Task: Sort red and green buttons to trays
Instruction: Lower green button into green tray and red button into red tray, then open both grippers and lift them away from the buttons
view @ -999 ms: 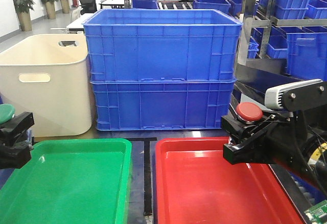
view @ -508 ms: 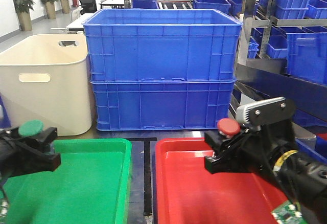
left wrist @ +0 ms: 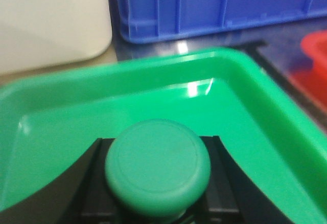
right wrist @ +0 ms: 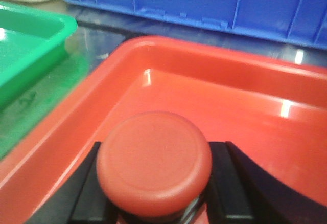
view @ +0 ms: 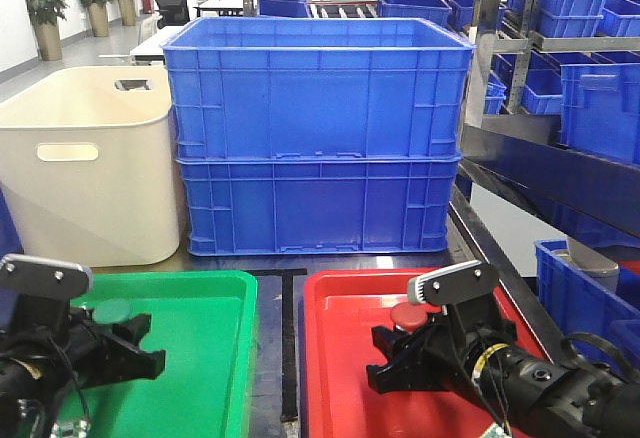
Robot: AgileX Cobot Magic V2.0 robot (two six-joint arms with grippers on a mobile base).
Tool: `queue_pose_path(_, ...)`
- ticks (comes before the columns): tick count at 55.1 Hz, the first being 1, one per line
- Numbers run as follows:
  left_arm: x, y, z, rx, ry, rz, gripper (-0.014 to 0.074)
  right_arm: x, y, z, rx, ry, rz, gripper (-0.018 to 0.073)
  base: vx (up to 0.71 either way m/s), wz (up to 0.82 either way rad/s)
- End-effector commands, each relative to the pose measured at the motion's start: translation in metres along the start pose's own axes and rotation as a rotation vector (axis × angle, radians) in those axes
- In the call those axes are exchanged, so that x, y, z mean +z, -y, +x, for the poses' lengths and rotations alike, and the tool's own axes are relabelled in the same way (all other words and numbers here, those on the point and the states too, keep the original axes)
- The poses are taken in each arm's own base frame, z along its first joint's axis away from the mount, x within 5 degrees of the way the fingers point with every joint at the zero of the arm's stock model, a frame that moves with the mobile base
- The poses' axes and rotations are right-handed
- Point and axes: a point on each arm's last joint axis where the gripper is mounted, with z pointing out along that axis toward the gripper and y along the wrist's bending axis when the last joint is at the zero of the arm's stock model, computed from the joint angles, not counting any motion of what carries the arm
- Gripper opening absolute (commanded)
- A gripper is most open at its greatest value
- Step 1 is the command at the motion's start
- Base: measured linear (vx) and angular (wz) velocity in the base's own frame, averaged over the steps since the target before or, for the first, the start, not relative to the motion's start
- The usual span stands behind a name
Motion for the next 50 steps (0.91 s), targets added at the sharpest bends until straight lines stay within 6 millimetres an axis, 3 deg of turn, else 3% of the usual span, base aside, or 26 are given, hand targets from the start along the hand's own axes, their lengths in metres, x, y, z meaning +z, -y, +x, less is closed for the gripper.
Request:
queue_pose_path(1, -0.002, 0.000, -0.023, -0.018, 0.145, -0.010, 0.0029, -0.006, -0.001, -0.029, 0.002, 0.155, -0.016, 0.0029, 0.00, 0.00)
queue_pose_path(11, 0.005, 0.001, -0.016, -0.016, 0.117, -0.011, 0.0099, -0.005, -0.001, -0.028, 0.002, 0.151, -0.015, 0.0088, 0.00, 0.00)
queue_pose_path(20, 0.007, 0.001, -0.013, -0.016, 0.104, -0.010, 0.0254, -0.005, -0.001, -0.028, 0.002, 0.150, -0.015, 0.0198, 0.00, 0.00)
queue_pose_path(37, 0.007, 0.001, -0.014, -0.016, 0.104, -0.010, 0.0622, -0.005, -0.001, -0.028, 0.002, 0.151, -0.015, 0.0566, 0.00, 0.00)
queue_pose_path(44, 0.005, 0.001, -0.013, -0.016, 0.078, -0.005, 0.0680, -0.005, -0.001, -0.028, 0.002, 0.161, -0.018, 0.0647, 0.00, 0.00)
queue_pose_path(50, -0.002, 0.002, -0.017, -0.017, 0.070, 0.002, 0.0680, -0.007, -0.001, -0.031, 0.001, 0.172, -0.019, 0.0653, 0.00, 0.00)
